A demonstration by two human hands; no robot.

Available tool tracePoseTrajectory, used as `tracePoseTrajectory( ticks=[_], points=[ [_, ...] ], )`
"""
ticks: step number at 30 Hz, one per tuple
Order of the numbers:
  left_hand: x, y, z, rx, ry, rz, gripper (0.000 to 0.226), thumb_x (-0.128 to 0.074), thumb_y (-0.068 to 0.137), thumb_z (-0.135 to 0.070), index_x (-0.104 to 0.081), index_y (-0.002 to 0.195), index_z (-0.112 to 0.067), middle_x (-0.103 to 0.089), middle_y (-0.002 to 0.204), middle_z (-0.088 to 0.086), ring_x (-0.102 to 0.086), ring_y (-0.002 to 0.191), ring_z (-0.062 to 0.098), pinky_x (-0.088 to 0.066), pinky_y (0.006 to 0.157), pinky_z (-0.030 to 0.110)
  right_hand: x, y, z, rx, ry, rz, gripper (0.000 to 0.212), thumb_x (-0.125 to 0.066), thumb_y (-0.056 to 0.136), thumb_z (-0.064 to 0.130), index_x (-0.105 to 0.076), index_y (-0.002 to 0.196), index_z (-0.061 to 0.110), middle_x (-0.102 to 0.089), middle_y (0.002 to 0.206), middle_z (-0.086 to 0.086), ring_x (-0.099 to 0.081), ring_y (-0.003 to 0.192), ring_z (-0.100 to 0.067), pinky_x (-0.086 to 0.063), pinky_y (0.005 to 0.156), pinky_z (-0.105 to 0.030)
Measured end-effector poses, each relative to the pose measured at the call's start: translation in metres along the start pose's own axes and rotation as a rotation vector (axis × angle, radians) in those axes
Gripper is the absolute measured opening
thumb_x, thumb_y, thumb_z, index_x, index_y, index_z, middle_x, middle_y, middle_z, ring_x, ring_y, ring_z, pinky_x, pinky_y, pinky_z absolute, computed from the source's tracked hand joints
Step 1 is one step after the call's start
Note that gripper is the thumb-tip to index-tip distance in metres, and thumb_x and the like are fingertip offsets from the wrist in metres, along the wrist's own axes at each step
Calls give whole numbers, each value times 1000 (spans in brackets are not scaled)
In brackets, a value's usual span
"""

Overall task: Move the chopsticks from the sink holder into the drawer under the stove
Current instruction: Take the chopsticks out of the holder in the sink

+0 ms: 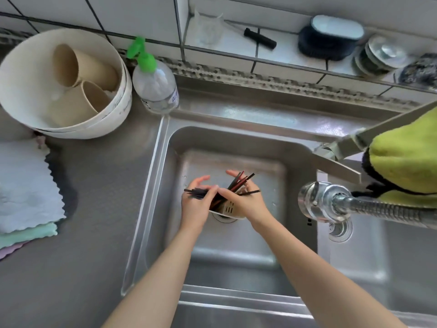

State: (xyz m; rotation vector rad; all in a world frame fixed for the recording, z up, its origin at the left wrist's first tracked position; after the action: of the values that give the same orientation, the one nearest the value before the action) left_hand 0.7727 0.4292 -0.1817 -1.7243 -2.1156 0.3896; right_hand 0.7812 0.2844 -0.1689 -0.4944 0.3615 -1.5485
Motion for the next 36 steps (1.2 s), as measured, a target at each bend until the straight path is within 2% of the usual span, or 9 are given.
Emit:
tracePoseTrajectory(
  ticks=[2,4,7,10,15,21,27,30,36],
  points=[
    [-4,1,1,22,21,-18,9,-69,88,-17,-70,81,-10,-70,66,-13,-62,65,-6,-42,61,3,-1,4,-1,24,-27,-51,23,-79,74,22,-69,95,24,-62,117,-1,-58,109,-2,-45,96,-28],
    [-5,4,6,49,9,-50,31,-67,90,-24,-65,66,-4,-65,61,-7,-58,59,-1,-41,58,5,-4,7,-2,11,0,-83,6,-73,81,18,-68,78,15,-68,100,2,-60,98,4,-41,88,-24],
    [-9,7,7,44,-49,-110,47,-59,96,-29,-54,59,-1,-54,57,0,-48,53,5,-37,54,10,-10,11,-6,-40,68,-137,32,-60,91,24,-66,69,1,-69,70,8,-62,74,1,-44,81,-26],
    [-12,12,6,52,-103,-192,48,-52,99,-30,-45,57,-9,-45,50,-8,-43,49,4,-36,52,9,-18,12,-11,-67,121,-204,42,-51,94,33,-70,61,14,-72,68,-4,-63,67,1,-46,73,-22],
    [-16,19,4,96,-175,-252,55,-47,100,-37,-38,49,-22,-43,40,-11,-45,48,10,-40,51,17,-26,14,-10,-62,96,-330,55,-43,88,48,-49,40,22,-51,44,7,-48,48,-10,-42,67,-33],
    [-17,14,-16,60,-176,-261,55,-44,100,-42,-32,51,-20,-37,39,-9,-38,43,11,-36,46,19,-24,4,9,-2,82,-309,51,-42,84,53,-45,43,24,-38,39,13,-37,47,-13,-35,62,-37],
    [-6,-14,-61,-22,-242,-238,55,-46,100,-41,-28,49,-26,-30,41,-10,-31,43,10,-33,46,21,-19,-29,50,159,124,-198,43,-45,89,46,-32,54,25,-29,50,5,-30,49,-13,-36,45,-20],
    [6,-36,-92,-83,-324,-224,52,-43,102,-37,-28,54,-22,-27,43,-11,-30,43,10,-34,47,19,-15,-60,75,234,102,-156,44,-45,92,41,-35,57,16,-31,53,-1,-33,48,-10,-35,47,-20],
    [30,-64,-114,-41,-461,-165,52,-41,102,-42,-32,55,-21,-26,46,-7,-31,46,15,-42,66,31,-8,-108,101,294,203,-97,44,-43,97,31,-37,60,8,-31,54,-5,-37,46,-6,-38,48,-15]
  ],
)
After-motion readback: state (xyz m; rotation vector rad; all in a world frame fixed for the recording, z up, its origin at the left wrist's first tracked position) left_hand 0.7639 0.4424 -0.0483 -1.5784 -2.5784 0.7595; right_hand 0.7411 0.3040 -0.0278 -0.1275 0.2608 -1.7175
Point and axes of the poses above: each hand's wrist, its own y-axis towards the middle knuckle, its own x-axis out of the back of the hand, z = x × y, the point moved 3 cm from there along y, towards the middle knuckle
